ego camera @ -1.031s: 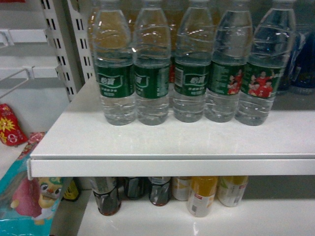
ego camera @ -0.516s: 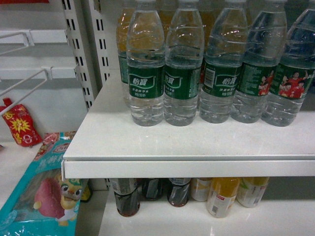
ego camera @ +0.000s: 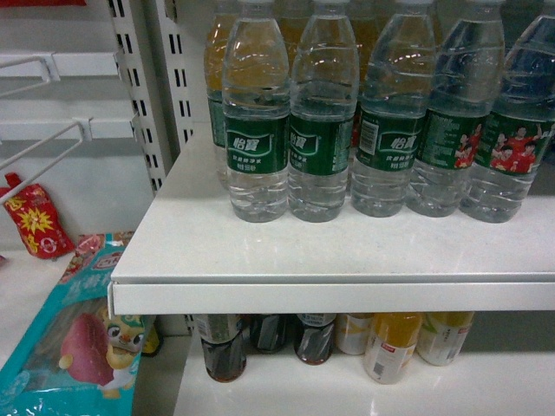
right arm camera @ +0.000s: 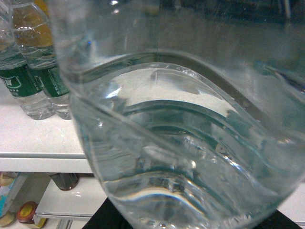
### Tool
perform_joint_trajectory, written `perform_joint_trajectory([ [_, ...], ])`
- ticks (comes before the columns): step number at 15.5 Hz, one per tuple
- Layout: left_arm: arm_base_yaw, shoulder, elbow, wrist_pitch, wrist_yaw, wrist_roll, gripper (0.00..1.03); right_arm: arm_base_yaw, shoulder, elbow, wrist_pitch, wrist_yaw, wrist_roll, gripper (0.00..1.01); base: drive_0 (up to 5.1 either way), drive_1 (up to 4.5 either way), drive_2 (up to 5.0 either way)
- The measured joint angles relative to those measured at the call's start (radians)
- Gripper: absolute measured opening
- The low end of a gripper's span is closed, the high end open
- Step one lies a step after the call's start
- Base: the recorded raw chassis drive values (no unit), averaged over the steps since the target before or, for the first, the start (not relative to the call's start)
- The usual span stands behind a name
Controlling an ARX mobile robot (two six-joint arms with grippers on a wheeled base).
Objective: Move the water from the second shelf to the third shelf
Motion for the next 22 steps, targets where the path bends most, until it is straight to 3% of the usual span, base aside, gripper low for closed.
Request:
perform_joint_trajectory([
  [3, 0.000, 0.000, 0.000, 0.000, 0.000, 0.000, 0.98, 0.000, 0.000, 0.000, 0.000, 0.000, 0.000, 0.37, 0.0, 0.00, 0.0],
  [4, 0.000, 0.000, 0.000, 0.000, 0.000, 0.000, 0.98, -0.004, 0.003, -0.032, 0.105, -0.023, 0.035, 0.37, 0.0, 0.00, 0.0],
  [6, 0.000, 0.000, 0.000, 0.000, 0.000, 0.000, 0.98, 0.001, 0.027, -0.061, 0.295, -0.071, 0.163, 0.37, 0.0, 0.00, 0.0],
  [8, 0.000, 0.000, 0.000, 0.000, 0.000, 0.000, 0.98, 0.043, 0.062, -0.024, 0.320, -0.070, 0.215, 0.37, 0.0, 0.00, 0.0],
  [9, 0.000, 0.000, 0.000, 0.000, 0.000, 0.000, 0.98, 0.081, 0.093, -0.011, 0.325, -0.066, 0.217, 0.37, 0.0, 0.00, 0.0],
  [11, 0.000, 0.000, 0.000, 0.000, 0.000, 0.000, 0.98, 0.164, 0.172, 0.003, 0.329, -0.043, 0.209, 0.37, 0.0, 0.00, 0.0],
  [12, 0.000, 0.000, 0.000, 0.000, 0.000, 0.000, 0.98, 0.227, 0.243, 0.014, 0.337, -0.017, 0.183, 0.37, 0.0, 0.00, 0.0],
  [15, 0.000, 0.000, 0.000, 0.000, 0.000, 0.000, 0.98, 0.323, 0.417, 0.061, 0.397, 0.040, 0.123, 0.37, 0.0, 0.00, 0.0],
  [19, 0.000, 0.000, 0.000, 0.000, 0.000, 0.000, 0.98, 0.362, 0.693, 0.189, 0.496, 0.114, 0.069, 0.37, 0.0, 0.00, 0.0],
  [22, 0.000, 0.000, 0.000, 0.000, 0.000, 0.000, 0.98, 0.391, 0.805, 0.240, 0.510, 0.124, 0.045, 0.37, 0.0, 0.00, 0.0],
])
